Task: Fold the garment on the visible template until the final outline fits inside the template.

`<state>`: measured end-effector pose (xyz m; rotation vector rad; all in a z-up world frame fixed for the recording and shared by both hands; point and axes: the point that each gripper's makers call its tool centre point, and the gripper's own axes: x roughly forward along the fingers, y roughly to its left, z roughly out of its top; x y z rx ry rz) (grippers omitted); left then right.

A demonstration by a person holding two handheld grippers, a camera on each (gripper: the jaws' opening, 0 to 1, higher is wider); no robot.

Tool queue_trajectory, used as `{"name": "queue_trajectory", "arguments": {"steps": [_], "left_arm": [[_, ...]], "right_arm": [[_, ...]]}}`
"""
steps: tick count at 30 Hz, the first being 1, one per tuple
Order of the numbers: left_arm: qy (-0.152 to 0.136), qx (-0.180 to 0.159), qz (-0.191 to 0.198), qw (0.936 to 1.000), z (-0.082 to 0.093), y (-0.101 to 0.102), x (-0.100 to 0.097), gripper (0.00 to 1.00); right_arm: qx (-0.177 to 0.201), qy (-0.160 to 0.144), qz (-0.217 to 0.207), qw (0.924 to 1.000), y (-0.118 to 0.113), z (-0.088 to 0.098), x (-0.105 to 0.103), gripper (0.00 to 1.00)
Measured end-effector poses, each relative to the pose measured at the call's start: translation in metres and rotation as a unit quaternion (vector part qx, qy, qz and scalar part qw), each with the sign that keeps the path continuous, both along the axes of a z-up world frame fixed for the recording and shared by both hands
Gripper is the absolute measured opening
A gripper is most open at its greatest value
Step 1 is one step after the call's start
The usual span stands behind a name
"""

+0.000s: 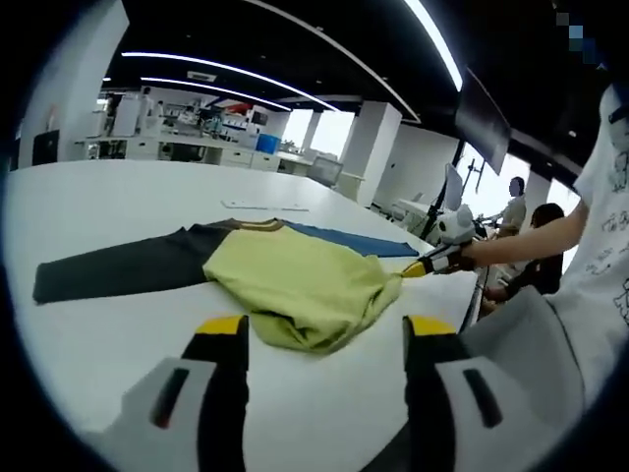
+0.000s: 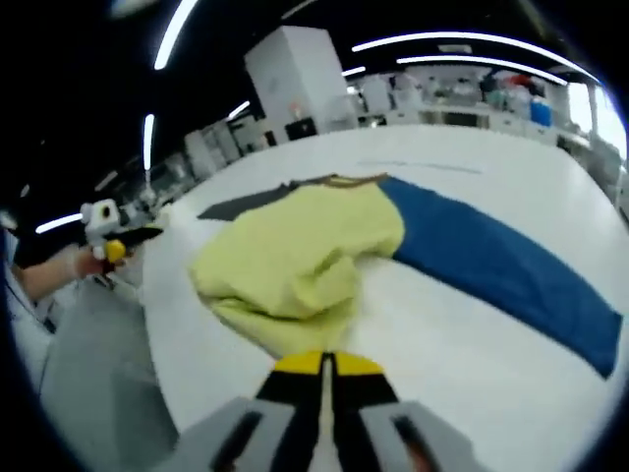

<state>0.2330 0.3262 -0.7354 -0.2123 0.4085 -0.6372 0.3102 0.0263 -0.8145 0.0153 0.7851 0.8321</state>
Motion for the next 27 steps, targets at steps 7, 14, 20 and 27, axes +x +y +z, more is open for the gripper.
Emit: {"name": "queue_trajectory", "arguments": {"steps": [7, 14, 20, 27], "left_arm": [[0.009, 0.001, -0.01, 0.9999, -0.012, 0.003, 0.009, 0.56], [0.035, -0.001, -0.024, 0.9991, -0.028, -0.008, 0.014, 0.53], [0.064, 0.015, -0.03, 0.9974, -0.047, -0.018, 0.022, 0.5], [0.093, 0.062, 0.01, 0.9936, -0.08, -0.007, 0.049, 0.35]], "right_arm": [[0.018, 0.006, -0.026, 0.9995, -0.012, 0.004, -0.028, 0.0], [0.034, 0.015, -0.045, 0.9983, -0.016, 0.003, -0.055, 0.0], [0.048, 0.025, -0.062, 0.9966, -0.017, -0.002, -0.071, 0.0], [0.061, 0.033, -0.077, 0.9946, -0.017, -0.004, -0.078, 0.0]]}}
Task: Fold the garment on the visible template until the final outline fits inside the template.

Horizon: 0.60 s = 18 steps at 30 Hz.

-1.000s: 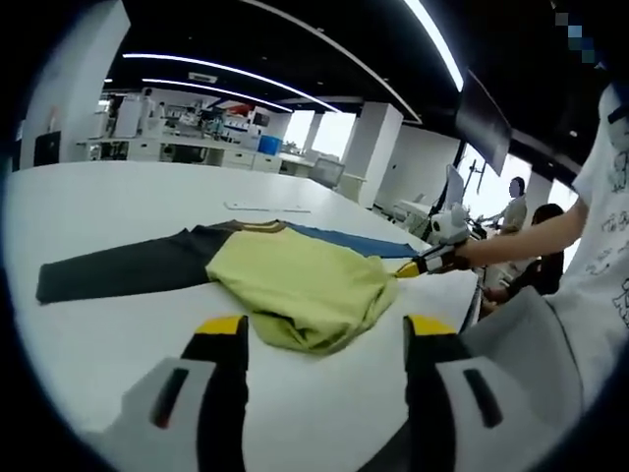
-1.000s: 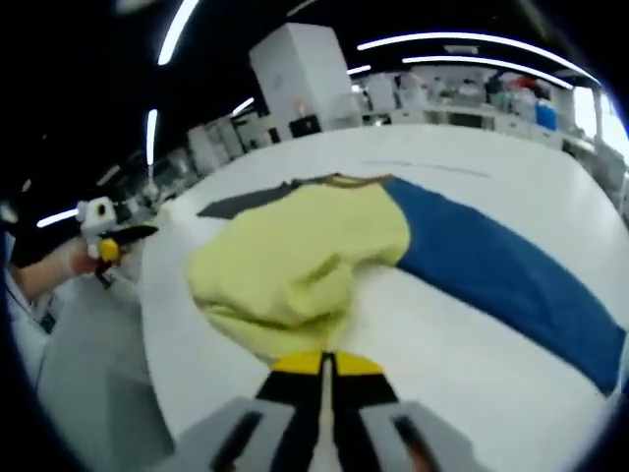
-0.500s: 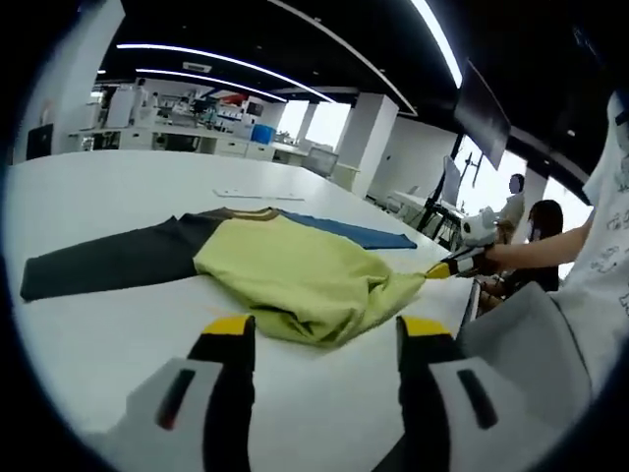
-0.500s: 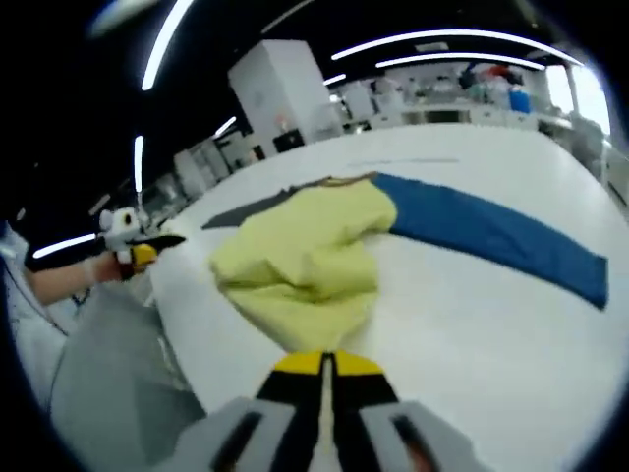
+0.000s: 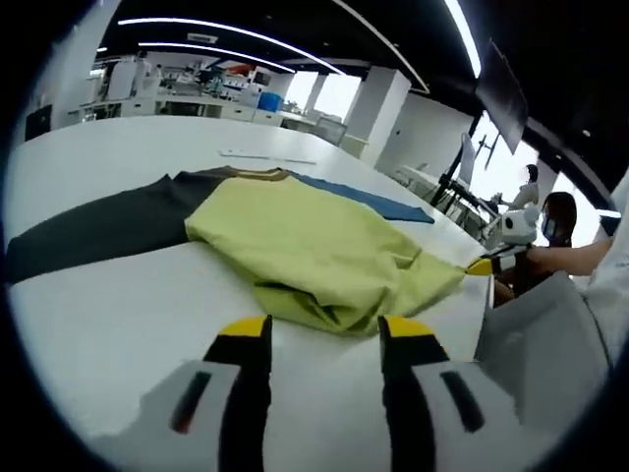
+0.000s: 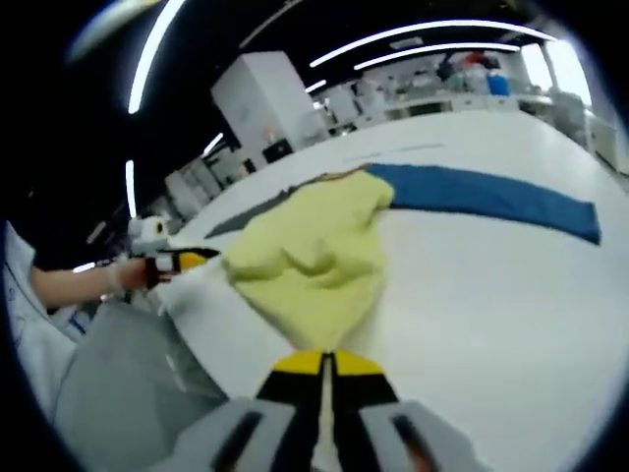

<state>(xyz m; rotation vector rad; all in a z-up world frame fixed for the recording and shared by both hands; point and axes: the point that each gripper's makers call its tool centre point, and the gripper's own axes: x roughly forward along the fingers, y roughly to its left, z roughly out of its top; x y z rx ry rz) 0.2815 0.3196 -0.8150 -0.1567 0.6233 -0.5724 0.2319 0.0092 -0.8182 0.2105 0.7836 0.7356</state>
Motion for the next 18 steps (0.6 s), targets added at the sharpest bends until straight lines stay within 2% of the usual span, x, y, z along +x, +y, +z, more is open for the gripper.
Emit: {"name": "queue_trajectory", "arguments": {"steps": [2, 3, 4, 9, 13, 18], "left_arm": [[0.013, 0.015, 0.028, 0.9994, -0.006, 0.006, 0.009, 0.29], [0.01, 0.02, 0.034, 0.9992, -0.007, 0.008, 0.013, 0.28], [0.012, 0.011, 0.042, 0.999, -0.009, 0.012, 0.021, 0.27], [0.03, 0.021, 0.054, 0.9979, -0.018, 0.014, 0.032, 0.21], [0.042, -0.002, 0.067, 0.9969, -0.017, 0.006, 0.037, 0.18], [0.057, -0.014, 0.083, 0.9948, -0.02, 0.004, 0.038, 0.1]], "right_arm": [[0.004, 0.002, -0.003, 1.0, 0.0, -0.001, 0.0, 0.0], [0.006, 0.003, -0.005, 1.0, 0.0, -0.001, 0.0, 0.0], [0.006, 0.004, -0.005, 1.0, 0.0, -0.001, 0.0, 0.0], [0.01, 0.004, -0.007, 0.9999, -0.001, 0.0, 0.002, 0.0], [0.012, 0.005, -0.008, 0.9999, 0.0, 0.0, 0.002, 0.0], [0.015, 0.007, -0.01, 0.9998, 0.0, -0.001, 0.001, 0.0]]}}
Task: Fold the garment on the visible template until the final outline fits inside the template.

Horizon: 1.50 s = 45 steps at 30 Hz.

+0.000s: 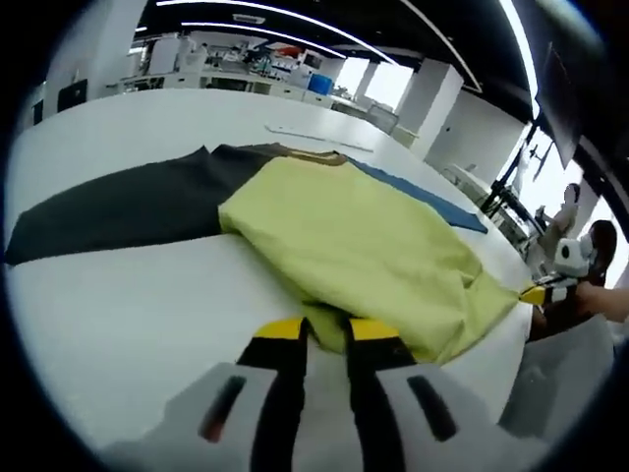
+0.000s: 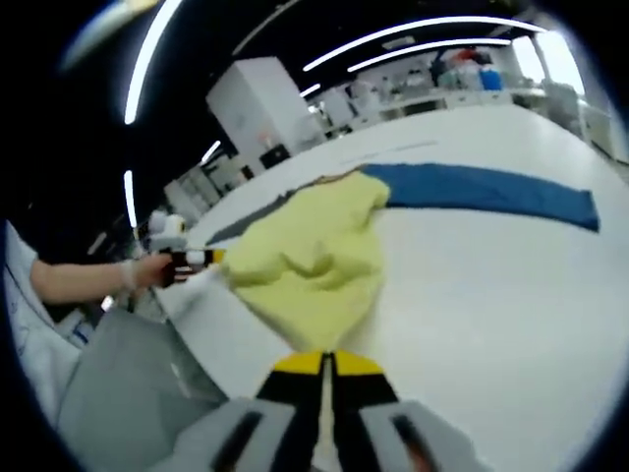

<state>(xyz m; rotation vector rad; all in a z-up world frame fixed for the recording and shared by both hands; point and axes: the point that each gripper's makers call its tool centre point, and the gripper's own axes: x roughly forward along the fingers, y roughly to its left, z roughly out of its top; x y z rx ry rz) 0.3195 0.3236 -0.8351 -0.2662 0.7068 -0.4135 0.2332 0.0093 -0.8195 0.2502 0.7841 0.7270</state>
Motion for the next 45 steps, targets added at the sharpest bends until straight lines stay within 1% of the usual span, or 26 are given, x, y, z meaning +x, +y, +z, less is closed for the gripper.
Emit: {"name": "queue_trajectory", "arguments": {"steps": [1, 2, 3, 6, 8, 10, 12, 15, 17, 18, 20, 22, 25, 28, 30, 32, 33, 34, 37, 40, 42, 44, 45], "left_arm": [[0.004, -0.005, 0.002, 1.0, 0.0, 0.0, 0.0, 0.08], [0.009, -0.009, 0.003, 0.9999, -0.002, 0.001, 0.002, 0.04], [0.008, -0.01, 0.002, 0.9999, -0.001, 0.001, 0.002, 0.01], [0.007, -0.013, 0.009, 0.9999, 0.001, -0.001, -0.002, 0.01], [0.003, -0.018, 0.018, 0.9997, 0.004, 0.001, 0.0, 0.01], [-0.011, -0.029, 0.025, 0.9992, 0.013, 0.001, 0.002, 0.0], [-0.043, -0.053, 0.027, 0.9973, 0.035, -0.01, 0.006, 0.0], [-0.058, -0.056, 0.021, 0.9965, 0.044, -0.014, 0.011, 0.0], [-0.068, -0.061, 0.014, 0.9957, 0.056, -0.022, 0.016, 0.0], [-0.07, -0.065, 0.012, 0.9953, 0.058, -0.024, 0.019, 0.0], [-0.079, -0.071, 0.003, 0.9943, 0.064, -0.034, 0.024, 0.0], [-0.087, -0.069, -0.015, 0.9937, 0.07, -0.049, 0.028, 0.0], [-0.081, -0.062, -0.036, 0.9941, 0.065, -0.066, 0.031, 0.0], [-0.068, -0.052, -0.05, 0.9951, 0.053, -0.077, 0.035, 0.0], [-0.057, -0.047, -0.055, 0.9957, 0.046, -0.083, 0.033, 0.0], [-0.047, -0.045, -0.061, 0.996, 0.038, -0.083, 0.034, 0.0], [-0.044, -0.043, -0.062, 0.9962, 0.036, -0.084, 0.034, 0.0], [-0.044, -0.04, -0.065, 0.9961, 0.038, -0.088, 0.03, 0.0], [-0.044, -0.037, -0.068, 0.996, 0.039, -0.087, 0.026, 0.0], [-0.049, -0.031, -0.073, 0.9956, 0.042, -0.082, 0.023, 0.0], [-0.052, -0.022, -0.081, 0.9951, 0.046, -0.078, 0.018, 0.0], [-0.056, -0.009, -0.093, 0.994, 0.05, -0.074, 0.007, 0.0], [-0.057, -0.001, -0.099, 0.9935, 0.047, -0.064, 0.007, 0.0]], "right_arm": [[0.001, 0.0, -0.001, 1.0, 0.0, 0.001, 0.0, 0.0], [0.001, 0.001, -0.001, 1.0, 0.001, 0.001, -0.001, 0.0], [0.001, 0.001, -0.001, 1.0, 0.0, 0.0, -0.001, 0.0], [0.001, 0.002, 0.0, 1.0, 0.0, -0.001, 0.0, 0.0], [0.002, 0.003, -0.001, 1.0, 0.0, -0.001, 0.0, 0.0], [0.003, 0.004, 0.0, 1.0, 0.001, -0.001, 0.001, 0.0], [0.003, 0.003, 0.001, 1.0, 0.002, 0.0, 0.001, 0.0], [0.003, 0.003, 0.004, 1.0, 0.003, -0.001, 0.001, 0.0], [0.004, 0.004, 0.005, 1.0, 0.004, -0.001, 0.001, 0.0], [0.004, 0.004, 0.005, 1.0, 0.004, -0.001, 0.0, 0.0], [0.005, 0.004, 0.004, 1.0, 0.004, 0.0, 0.001, 0.0], [0.008, 0.005, 0.003, 1.0, 0.005, -0.001, 0.001, 0.0], [0.011, 0.006, 0.001, 0.9999, 0.006, -0.001, 0.001, 0.0], [0.013, 0.006, -0.003, 0.9999, 0.006, -0.001, 0.0, 0.0], [0.016, 0.007, -0.007, 0.9998, 0.006, -0.001, -0.001, 0.0], [0.017, 0.009, -0.009, 0.9998, 0.005, -0.003, -0.001, 0.0], [0.016, 0.009, -0.01, 0.9998, 0.005, -0.003, -0.002, 0.0], [0.017, 0.01, -0.012, 0.9997, 0.004, -0.003, -0.002, 0.0], [0.022, 0.012, -0.018, 0.9995, 0.003, -0.003, -0.003, 0.0], [0.024, 0.014, -0.02, 0.9994, 0.003, -0.004, -0.002, 0.0], [0.023, 0.015, -0.02, 0.9994, 0.003, -0.004, -0.002, 0.0], [0.023, 0.016, -0.019, 0.9994, 0.003, -0.004, -0.002, 0.0], [0.022, 0.016, -0.018, 0.9995, 0.003, -0.005, -0.002, 0.0]]}}
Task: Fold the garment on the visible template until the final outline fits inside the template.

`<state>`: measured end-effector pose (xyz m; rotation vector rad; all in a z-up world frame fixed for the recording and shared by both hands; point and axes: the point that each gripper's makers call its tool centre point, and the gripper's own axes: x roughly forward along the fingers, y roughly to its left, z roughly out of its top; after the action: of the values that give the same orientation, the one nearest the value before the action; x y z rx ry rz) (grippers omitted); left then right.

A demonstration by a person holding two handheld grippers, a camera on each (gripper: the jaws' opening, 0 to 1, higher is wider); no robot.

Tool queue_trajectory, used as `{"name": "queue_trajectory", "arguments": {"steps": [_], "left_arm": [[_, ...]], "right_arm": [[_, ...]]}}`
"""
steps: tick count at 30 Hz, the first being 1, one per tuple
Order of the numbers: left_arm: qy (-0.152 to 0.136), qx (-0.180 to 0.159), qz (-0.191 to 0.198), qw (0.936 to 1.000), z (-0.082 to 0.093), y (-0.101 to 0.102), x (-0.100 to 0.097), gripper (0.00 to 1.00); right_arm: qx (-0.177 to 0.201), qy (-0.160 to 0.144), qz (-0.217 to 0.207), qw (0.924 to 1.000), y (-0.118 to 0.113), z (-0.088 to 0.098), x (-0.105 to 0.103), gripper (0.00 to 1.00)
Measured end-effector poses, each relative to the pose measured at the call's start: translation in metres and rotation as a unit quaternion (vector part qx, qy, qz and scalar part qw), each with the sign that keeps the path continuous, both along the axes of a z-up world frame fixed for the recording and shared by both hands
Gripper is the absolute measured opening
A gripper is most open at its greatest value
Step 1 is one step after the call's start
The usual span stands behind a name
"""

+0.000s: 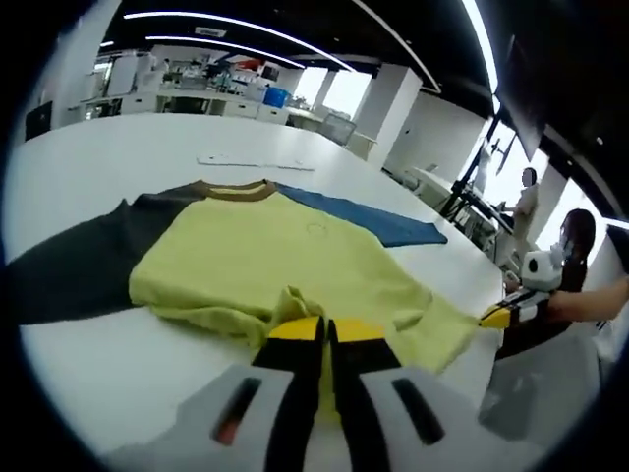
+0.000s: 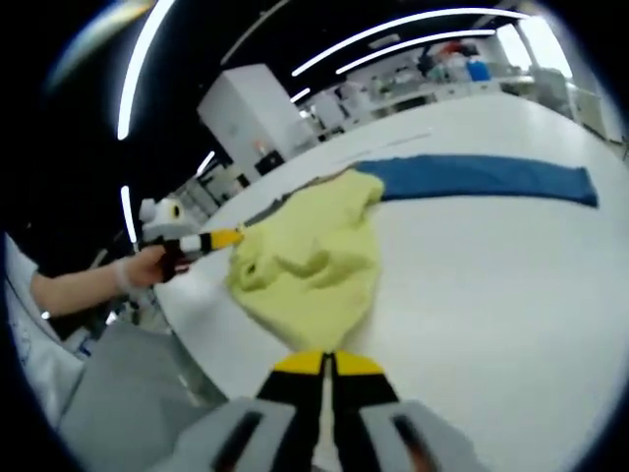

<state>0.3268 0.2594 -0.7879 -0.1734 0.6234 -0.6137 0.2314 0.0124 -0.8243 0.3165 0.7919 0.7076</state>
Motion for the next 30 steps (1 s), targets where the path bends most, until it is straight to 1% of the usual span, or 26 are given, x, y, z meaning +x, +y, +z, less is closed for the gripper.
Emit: {"name": "queue_trajectory", "arguments": {"steps": [1, 4, 6, 8, 10, 12, 14, 15, 18, 19, 21, 24, 25, 27, 28, 29, 30], "left_arm": [[0.0, 0.005, -0.003, 1.0, -0.001, 0.005, -0.002, 0.0], [-0.001, 0.02, -0.012, 0.9997, 0.004, 0.013, -0.019, 0.0], [-0.001, 0.023, -0.013, 0.9996, 0.004, 0.021, -0.025, 0.0], [-0.001, 0.027, -0.011, 0.9996, 0.004, 0.035, -0.035, 0.0], [0.002, 0.025, -0.008, 0.9996, 0.004, 0.042, -0.041, 0.0], [0.006, 0.025, -0.001, 0.9997, 0.002, 0.054, -0.05, 0.0], [0.01, 0.025, 0.002, 0.9996, 0.002, 0.059, -0.06, 0.0], [0.01, 0.025, 0.002, 0.9996, 0.002, 0.058, -0.063, 0.0], [0.019, 0.022, 0.006, 0.9996, -0.002, 0.064, -0.076, 0.0], [0.025, 0.025, 0.006, 0.9994, -0.006, 0.068, -0.081, 0.0], [0.035, 0.03, 0.002, 0.9989, -0.012, 0.071, -0.09, 0.0], [0.052, 0.026, 0.002, 0.9983, -0.018, 0.073, -0.102, 0.0], [0.062, 0.026, 0.003, 0.9977, -0.021, 0.075, -0.106, 0.0], [0.072, 0.026, 0.0, 0.997, -0.023, 0.073, -0.112, 0.0], [0.081, 0.027, 0.002, 0.9964, -0.024, 0.075, -0.113, 0.0], [0.101, 0.033, 0.007, 0.9943, -0.028, 0.079, -0.115, 0.0], [0.11, 0.04, 0.004, 0.9931, -0.031, 0.081, -0.118, 0.0]], "right_arm": [[-0.001, 0.0, 0.001, 1.0, 0.0, 0.0, 0.0, 0.0], [-0.001, 0.0, 0.002, 1.0, 0.0, 0.0, 0.001, 0.0], [-0.001, -0.001, 0.002, 1.0, 0.0, 0.001, 0.001, 0.0], [-0.002, -0.001, 0.003, 1.0, 0.0, 0.002, 0.0, 0.0], [-0.001, -0.001, 0.003, 1.0, 0.0, 0.002, 0.0, 0.0], [0.0, -0.001, 0.002, 1.0, 0.0, 0.003, -0.001, 0.0], [0.001, -0.001, 0.002, 1.0, 0.0, 0.003, -0.001, 0.0], [0.0, -0.001, 0.002, 1.0, -0.001, 0.004, -0.001, 0.0], [0.001, -0.001, 0.002, 1.0, -0.001, 0.006, -0.003, 0.0], [0.002, 0.0, 0.002, 1.0, -0.002, 0.006, -0.004, 0.0], [0.003, -0.001, 0.002, 1.0, -0.002, 0.008, -0.003, 0.0], [0.002, -0.002, 0.002, 1.0, -0.004, 0.011, -0.005, 0.0], [0.004, -0.002, 0.001, 1.0, -0.004, 0.012, -0.005, 0.0], [0.007, 0.0, -0.001, 1.0, -0.005, 0.013, -0.006, 0.0], [0.008, -0.001, -0.001, 1.0, -0.006, 0.014, -0.006, 0.0], [0.009, -0.002, -0.001, 1.0, -0.006, 0.016, -0.007, 0.0], [0.01, -0.002, -0.001, 0.9999, -0.005, 0.018, -0.008, 0.0]]}}
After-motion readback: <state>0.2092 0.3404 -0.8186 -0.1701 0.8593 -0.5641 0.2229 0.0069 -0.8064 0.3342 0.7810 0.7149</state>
